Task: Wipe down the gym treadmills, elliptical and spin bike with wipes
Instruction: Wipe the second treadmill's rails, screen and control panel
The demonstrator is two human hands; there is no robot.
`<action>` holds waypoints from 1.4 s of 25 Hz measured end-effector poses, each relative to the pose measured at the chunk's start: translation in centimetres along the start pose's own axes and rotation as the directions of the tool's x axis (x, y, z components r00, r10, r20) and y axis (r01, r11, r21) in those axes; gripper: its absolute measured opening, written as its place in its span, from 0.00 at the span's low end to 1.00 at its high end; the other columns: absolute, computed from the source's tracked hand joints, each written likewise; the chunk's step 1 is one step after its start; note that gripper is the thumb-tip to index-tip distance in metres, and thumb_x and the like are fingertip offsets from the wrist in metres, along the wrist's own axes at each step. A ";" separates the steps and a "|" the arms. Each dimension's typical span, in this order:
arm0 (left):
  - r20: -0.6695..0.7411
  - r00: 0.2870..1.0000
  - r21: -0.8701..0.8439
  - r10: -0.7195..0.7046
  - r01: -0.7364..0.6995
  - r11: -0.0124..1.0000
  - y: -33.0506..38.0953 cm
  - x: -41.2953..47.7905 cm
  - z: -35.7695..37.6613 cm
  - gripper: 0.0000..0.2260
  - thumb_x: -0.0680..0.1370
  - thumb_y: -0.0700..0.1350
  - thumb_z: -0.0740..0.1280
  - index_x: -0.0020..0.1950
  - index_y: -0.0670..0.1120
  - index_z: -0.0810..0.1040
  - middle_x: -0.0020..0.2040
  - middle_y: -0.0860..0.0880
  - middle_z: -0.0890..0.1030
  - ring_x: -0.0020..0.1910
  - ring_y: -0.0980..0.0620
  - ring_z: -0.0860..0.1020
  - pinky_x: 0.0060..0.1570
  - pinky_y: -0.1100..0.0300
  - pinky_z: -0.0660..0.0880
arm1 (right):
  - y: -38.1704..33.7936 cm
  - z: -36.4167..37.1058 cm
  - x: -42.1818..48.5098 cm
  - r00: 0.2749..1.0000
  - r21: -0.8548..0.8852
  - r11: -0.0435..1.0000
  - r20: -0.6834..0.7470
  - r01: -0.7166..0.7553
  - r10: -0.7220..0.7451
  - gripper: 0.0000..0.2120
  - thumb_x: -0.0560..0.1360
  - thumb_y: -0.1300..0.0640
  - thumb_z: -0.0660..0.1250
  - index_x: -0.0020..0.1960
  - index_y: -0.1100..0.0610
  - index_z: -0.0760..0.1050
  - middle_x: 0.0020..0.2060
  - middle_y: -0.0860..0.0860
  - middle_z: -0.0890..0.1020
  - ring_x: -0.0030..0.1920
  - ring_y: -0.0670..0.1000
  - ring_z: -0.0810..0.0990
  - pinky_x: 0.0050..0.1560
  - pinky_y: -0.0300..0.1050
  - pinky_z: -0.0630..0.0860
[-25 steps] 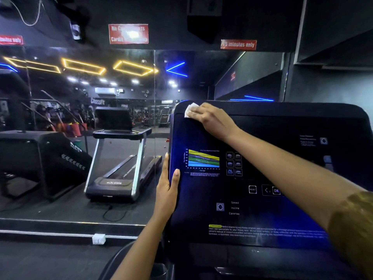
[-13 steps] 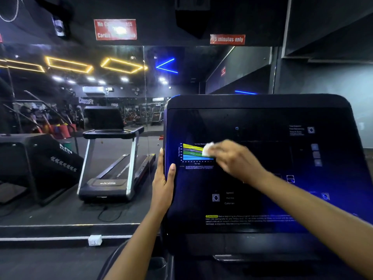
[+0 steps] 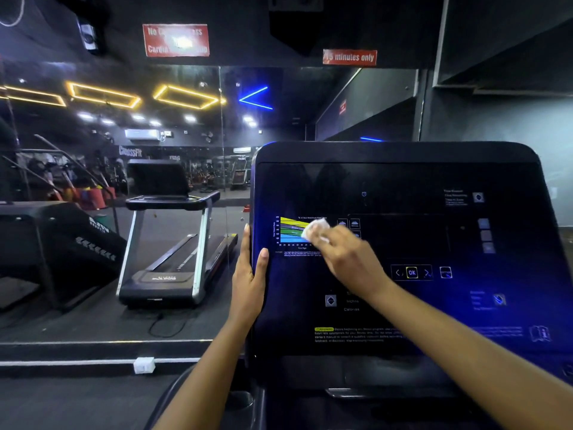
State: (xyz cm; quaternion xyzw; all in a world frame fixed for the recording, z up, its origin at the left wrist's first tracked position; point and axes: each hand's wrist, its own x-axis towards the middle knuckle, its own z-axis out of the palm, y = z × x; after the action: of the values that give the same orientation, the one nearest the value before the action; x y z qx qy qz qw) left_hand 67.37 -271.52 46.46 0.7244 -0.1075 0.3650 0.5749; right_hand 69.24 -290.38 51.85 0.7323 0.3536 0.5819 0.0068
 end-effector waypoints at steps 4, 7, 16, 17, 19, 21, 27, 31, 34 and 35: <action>-0.011 1.000 -0.017 0.006 -0.006 1.000 -0.2 -0.1 0.1 0.35 0.72 0.68 0.52 0.77 0.56 0.55 0.64 0.76 0.58 0.59 0.85 0.57 0.55 0.85 0.54 | -2.3 -1.7 -3.6 0.985 0.084 0.984 0.046 0.159 -0.164 0.15 0.71 0.63 0.58 0.52 0.58 0.80 0.45 0.50 0.83 0.38 0.50 0.79 0.20 0.39 0.72; -0.005 1.000 -0.024 0.004 -0.004 1.000 -0.2 -0.1 0.0 0.36 0.71 0.68 0.52 0.77 0.56 0.55 0.64 0.76 0.58 0.59 0.85 0.57 0.55 0.85 0.54 | 1.3 -1.7 2.5 0.997 0.132 0.991 -0.070 0.022 -0.013 0.16 0.73 0.65 0.59 0.54 0.56 0.81 0.47 0.52 0.83 0.42 0.54 0.81 0.33 0.44 0.79; -0.009 1.000 -0.010 0.003 -0.003 1.000 0.0 -0.2 0.1 0.36 0.71 0.68 0.51 0.76 0.55 0.55 0.61 0.78 0.58 0.56 0.87 0.56 0.52 0.87 0.53 | 2.2 1.8 7.8 0.994 -0.035 0.998 -0.098 -0.058 0.055 0.17 0.69 0.65 0.56 0.49 0.57 0.81 0.40 0.51 0.81 0.34 0.53 0.76 0.17 0.41 0.71; -0.011 1.000 -0.009 0.008 -0.008 1.000 0.0 -0.2 0.1 0.36 0.71 0.68 0.51 0.76 0.55 0.55 0.61 0.78 0.58 0.56 0.87 0.56 0.52 0.87 0.53 | 1.1 2.1 6.3 0.995 -0.024 1.000 -0.100 -0.012 0.009 0.16 0.69 0.66 0.58 0.51 0.57 0.81 0.40 0.51 0.80 0.34 0.52 0.75 0.17 0.40 0.70; -0.020 1.000 -0.001 0.017 -0.017 1.000 -0.2 -0.1 0.2 0.35 0.71 0.67 0.51 0.76 0.55 0.55 0.62 0.76 0.59 0.56 0.87 0.57 0.52 0.86 0.54 | -1.1 1.9 2.7 0.994 0.006 0.995 -0.049 0.096 -0.096 0.16 0.72 0.66 0.59 0.53 0.58 0.81 0.42 0.51 0.79 0.38 0.51 0.75 0.18 0.40 0.71; -0.018 0.999 0.007 0.028 -0.028 1.000 -0.4 0.0 0.2 0.34 0.73 0.66 0.52 0.76 0.54 0.56 0.62 0.75 0.59 0.56 0.86 0.58 0.53 0.86 0.55 | -2.3 1.1 0.4 0.978 0.044 0.977 -0.003 0.210 -0.210 0.15 0.74 0.63 0.57 0.53 0.57 0.81 0.45 0.52 0.82 0.41 0.51 0.79 0.20 0.41 0.74; -0.021 1.000 -0.009 0.014 -0.014 1.000 -0.6 0.0 0.2 0.30 0.77 0.64 0.54 0.76 0.56 0.55 0.63 0.76 0.59 0.59 0.84 0.59 0.53 0.86 0.55 | 0.9 1.5 10.2 0.998 0.093 0.995 -0.048 0.045 -0.041 0.16 0.72 0.61 0.56 0.49 0.58 0.81 0.45 0.52 0.83 0.41 0.55 0.81 0.24 0.44 0.77; 0.006 1.000 -0.045 -0.029 0.029 0.999 -0.1 -0.1 0.3 0.26 0.79 0.59 0.52 0.77 0.56 0.54 0.58 0.77 0.60 0.59 0.72 0.65 0.48 0.86 0.58 | -1.0 2.8 10.6 0.998 -0.074 0.996 -0.025 0.049 -0.051 0.17 0.70 0.63 0.55 0.47 0.57 0.82 0.44 0.51 0.83 0.38 0.51 0.79 0.18 0.39 0.72; 0.027 1.000 -0.134 -0.014 0.017 0.991 -0.5 -0.1 0.0 0.28 0.77 0.68 0.53 0.74 0.61 0.55 0.64 0.78 0.60 0.66 0.74 0.61 0.62 0.76 0.58 | -4.5 2.0 5.3 0.985 -0.026 0.985 0.006 0.170 -0.170 0.16 0.73 0.60 0.56 0.50 0.56 0.82 0.46 0.50 0.82 0.38 0.49 0.77 0.22 0.40 0.71; 0.038 0.999 -0.171 -0.032 0.039 0.985 -1.0 -0.1 -0.1 0.30 0.75 0.72 0.52 0.74 0.62 0.56 0.67 0.75 0.63 0.69 0.70 0.62 0.67 0.70 0.58 | -5.7 1.8 3.3 0.979 -0.020 0.979 0.026 0.205 -0.204 0.15 0.74 0.60 0.57 0.49 0.55 0.81 0.47 0.50 0.82 0.39 0.49 0.76 0.24 0.39 0.70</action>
State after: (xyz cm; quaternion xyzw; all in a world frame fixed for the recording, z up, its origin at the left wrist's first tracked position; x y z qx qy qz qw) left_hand 67.87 -271.16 45.61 0.6805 -0.1357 0.3312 0.6394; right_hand 68.10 -283.71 51.69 0.6989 0.4201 0.5734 0.0792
